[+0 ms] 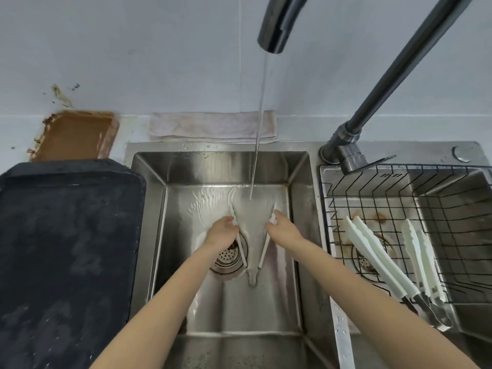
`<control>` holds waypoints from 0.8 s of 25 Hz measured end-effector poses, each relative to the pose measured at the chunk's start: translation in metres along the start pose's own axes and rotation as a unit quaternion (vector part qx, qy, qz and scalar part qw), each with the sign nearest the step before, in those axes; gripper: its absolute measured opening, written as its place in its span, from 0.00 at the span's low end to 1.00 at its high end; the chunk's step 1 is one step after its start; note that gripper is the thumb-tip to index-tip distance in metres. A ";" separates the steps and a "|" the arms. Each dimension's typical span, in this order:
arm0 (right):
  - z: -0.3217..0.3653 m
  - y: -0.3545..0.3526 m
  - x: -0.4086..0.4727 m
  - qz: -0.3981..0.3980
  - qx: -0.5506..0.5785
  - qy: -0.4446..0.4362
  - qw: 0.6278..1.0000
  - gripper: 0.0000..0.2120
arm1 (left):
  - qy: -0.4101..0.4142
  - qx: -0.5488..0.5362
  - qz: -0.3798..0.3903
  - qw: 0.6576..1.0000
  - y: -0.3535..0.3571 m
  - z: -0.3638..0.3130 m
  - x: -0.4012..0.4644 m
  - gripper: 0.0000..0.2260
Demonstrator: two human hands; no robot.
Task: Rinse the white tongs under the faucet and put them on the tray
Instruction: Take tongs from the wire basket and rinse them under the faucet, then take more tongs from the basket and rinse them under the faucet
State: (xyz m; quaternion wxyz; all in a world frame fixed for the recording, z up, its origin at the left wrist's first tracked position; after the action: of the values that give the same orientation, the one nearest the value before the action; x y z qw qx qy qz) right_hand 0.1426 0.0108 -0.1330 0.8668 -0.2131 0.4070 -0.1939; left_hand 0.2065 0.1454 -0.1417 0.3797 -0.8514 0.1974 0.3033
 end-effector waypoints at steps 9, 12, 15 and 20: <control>0.055 -0.071 -0.066 -0.065 -0.140 -0.231 0.961 0.27 | 0.242 0.252 -0.034 0.936 -0.026 -0.083 -0.070 0.22; 0.041 -0.108 -0.077 -0.108 -0.146 -0.244 0.952 0.26 | 0.320 0.325 -0.051 0.888 -0.018 -0.117 -0.104 0.22; 0.013 -0.146 -0.080 -0.148 -0.174 -0.223 0.948 0.26 | 0.369 0.386 -0.069 0.843 0.001 -0.143 -0.131 0.22; -0.048 -0.200 -0.083 -0.176 -0.251 -0.155 0.939 0.26 | 0.421 0.427 -0.069 0.798 0.057 -0.168 -0.167 0.20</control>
State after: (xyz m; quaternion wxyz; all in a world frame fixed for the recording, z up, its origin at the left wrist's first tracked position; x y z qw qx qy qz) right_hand 0.0234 -0.1241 -0.0034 0.7893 -0.5197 0.2588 -0.1997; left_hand 0.1122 -0.0021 0.0287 0.6038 -0.6583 0.3879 -0.2270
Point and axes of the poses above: each hand's wrist, its own x-axis towards the middle knuckle, its own y-axis out of the palm, z = x × y, the point moved 8 cm from there along x, towards the middle knuckle, and after that the axes turned 12 degrees about -z, right-handed, at the moved point
